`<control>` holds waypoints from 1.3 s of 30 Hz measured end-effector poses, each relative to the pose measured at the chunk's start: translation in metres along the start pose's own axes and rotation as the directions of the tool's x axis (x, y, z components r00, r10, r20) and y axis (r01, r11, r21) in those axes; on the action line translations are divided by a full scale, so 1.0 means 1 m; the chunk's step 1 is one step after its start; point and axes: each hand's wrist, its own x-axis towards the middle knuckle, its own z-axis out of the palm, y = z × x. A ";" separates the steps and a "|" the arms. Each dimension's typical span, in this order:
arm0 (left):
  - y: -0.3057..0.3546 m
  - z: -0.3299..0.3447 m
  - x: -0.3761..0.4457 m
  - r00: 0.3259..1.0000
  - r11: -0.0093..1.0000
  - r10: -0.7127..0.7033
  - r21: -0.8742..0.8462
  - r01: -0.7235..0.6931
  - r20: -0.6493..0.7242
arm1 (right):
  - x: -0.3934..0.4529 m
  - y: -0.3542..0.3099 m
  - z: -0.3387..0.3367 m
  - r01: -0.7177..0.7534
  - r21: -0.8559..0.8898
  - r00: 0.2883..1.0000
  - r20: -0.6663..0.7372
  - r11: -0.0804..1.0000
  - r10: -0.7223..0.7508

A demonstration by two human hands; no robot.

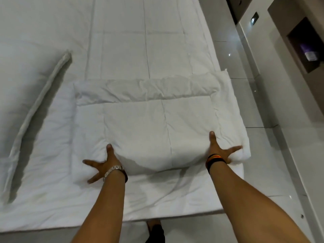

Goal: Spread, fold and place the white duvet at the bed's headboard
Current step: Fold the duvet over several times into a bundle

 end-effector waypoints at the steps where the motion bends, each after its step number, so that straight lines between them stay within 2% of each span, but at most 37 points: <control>1: 0.000 0.002 0.005 1.000 0.999 -0.029 -0.022 0.029 0.006 | 0.003 0.001 0.001 -0.001 0.023 1.000 0.000 1.000 0.001; 3: -0.002 0.004 0.015 0.999 0.996 -0.032 -0.083 0.035 0.029 | 0.010 0.005 0.002 0.012 0.072 1.000 0.013 0.997 -0.013; 7: 0.000 0.009 0.026 0.986 0.963 0.142 -0.244 -0.117 0.086 | 0.014 0.002 0.004 0.082 0.253 0.994 0.046 0.964 -0.096; 9: -0.002 -0.003 0.021 0.976 0.924 0.200 -0.348 -0.160 0.082 | 0.008 0.006 -0.009 0.107 0.287 0.989 0.068 0.952 -0.132; 13: -0.025 -0.059 0.006 0.942 0.885 0.334 -0.352 -0.304 0.027 | -0.020 0.037 -0.055 0.140 0.313 0.977 0.110 0.940 -0.182; 17: -0.046 -0.126 -0.020 0.932 0.853 0.363 -0.400 -0.335 -0.005 | -0.058 0.076 -0.108 0.167 0.353 0.961 0.149 0.920 -0.231; 20: -0.103 -0.193 -0.041 0.930 0.863 0.368 -0.370 -0.345 -0.009 | -0.081 0.137 -0.174 0.171 0.350 0.958 0.158 0.921 -0.239; 23: -0.177 -0.257 -0.051 0.933 0.893 0.359 -0.292 -0.342 0.005 | -0.098 0.205 -0.242 0.120 0.316 0.973 0.149 0.941 -0.174; 26: -0.237 -0.318 -0.059 0.958 0.941 0.286 -0.197 -0.274 0.037 | -0.122 0.260 -0.302 0.043 0.196 0.990 0.122 0.980 -0.068; 28: -0.257 -0.345 -0.067 0.965 0.955 0.259 -0.160 -0.249 0.045 | -0.137 0.278 -0.322 0.041 0.144 0.993 0.104 0.989 -0.056; 31: -0.234 -0.356 -0.084 0.937 0.922 0.346 -0.199 -0.331 0.043 | -0.155 0.255 -0.320 0.107 0.181 0.983 0.127 0.978 -0.131; 34: -0.169 -0.341 -0.101 0.871 0.838 0.489 -0.299 -0.456 0.042 | -0.169 0.195 -0.290 0.222 0.248 0.956 0.135 0.943 -0.260; 37: -0.086 -0.310 -0.117 0.765 0.726 0.639 -0.393 -0.565 0.081 | -0.180 0.109 -0.248 0.329 0.357 0.903 0.153 0.874 -0.402; 39: -0.023 -0.284 -0.123 0.678 0.647 0.729 -0.420 -0.636 0.094 | -0.184 0.044 -0.214 0.394 0.420 0.842 0.193 0.818 -0.504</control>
